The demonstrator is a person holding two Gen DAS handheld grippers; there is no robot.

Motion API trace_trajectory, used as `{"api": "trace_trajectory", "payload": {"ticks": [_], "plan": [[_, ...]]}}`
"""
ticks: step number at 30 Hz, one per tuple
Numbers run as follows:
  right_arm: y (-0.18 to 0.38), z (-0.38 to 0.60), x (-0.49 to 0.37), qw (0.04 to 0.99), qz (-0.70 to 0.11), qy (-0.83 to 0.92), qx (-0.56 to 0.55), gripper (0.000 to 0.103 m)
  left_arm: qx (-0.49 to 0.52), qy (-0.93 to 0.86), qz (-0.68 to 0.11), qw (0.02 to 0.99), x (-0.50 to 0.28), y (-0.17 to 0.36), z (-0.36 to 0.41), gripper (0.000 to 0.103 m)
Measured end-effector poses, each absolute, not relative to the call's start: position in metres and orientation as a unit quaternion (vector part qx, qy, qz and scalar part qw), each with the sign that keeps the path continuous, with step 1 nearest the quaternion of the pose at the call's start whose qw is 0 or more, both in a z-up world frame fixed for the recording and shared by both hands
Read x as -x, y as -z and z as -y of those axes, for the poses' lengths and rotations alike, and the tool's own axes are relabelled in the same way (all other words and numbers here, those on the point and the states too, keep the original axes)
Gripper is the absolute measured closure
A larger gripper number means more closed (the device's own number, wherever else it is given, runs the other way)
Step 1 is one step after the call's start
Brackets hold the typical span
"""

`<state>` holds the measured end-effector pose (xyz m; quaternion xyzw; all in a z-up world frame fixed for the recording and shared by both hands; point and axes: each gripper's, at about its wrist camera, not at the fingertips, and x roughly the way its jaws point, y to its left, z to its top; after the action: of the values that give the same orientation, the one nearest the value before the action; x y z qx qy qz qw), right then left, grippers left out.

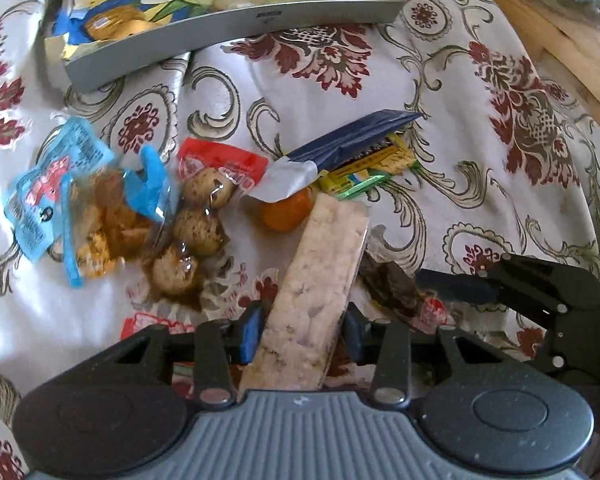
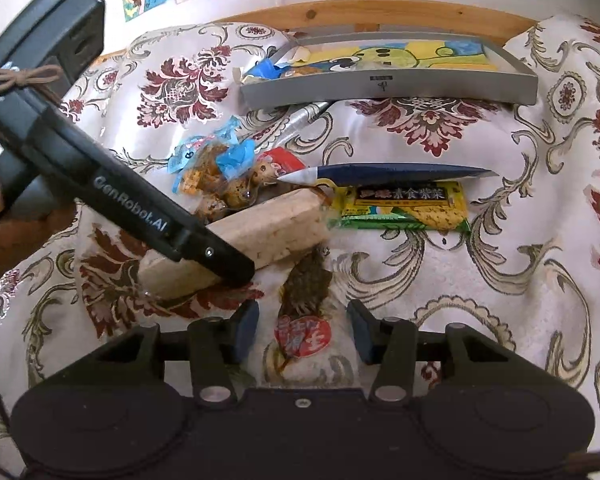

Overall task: Organize snacks
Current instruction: 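Grasp the long rice-cracker bar with the left tool and lift it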

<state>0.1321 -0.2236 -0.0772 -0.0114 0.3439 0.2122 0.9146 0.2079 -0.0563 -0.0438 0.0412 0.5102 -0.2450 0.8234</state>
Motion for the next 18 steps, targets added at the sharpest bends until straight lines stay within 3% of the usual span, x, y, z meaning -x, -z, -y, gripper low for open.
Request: {"api": "trace_trajectory", "payload": {"ticks": [6,10,18], "plan": [[0.0774,0.2164,-0.1435,0.912,-0.350,-0.211,0.030,0.044,-0.052,0.252,-0.508,0.822,-0.2088,0.0459,0.0580,0.055],[0.0788,0.2131,-0.1404,0.914,-0.344,-0.210,0.046,0.052,-0.064,0.255,-0.504,0.823,-0.2085,0.0489,0.0600,0.054],[0.0759,0.2186,-0.1353,0.916,-0.346,-0.203,0.028,0.055,-0.053,0.239,-0.505,0.828,-0.2054,0.0458,0.0592,0.059]]}}
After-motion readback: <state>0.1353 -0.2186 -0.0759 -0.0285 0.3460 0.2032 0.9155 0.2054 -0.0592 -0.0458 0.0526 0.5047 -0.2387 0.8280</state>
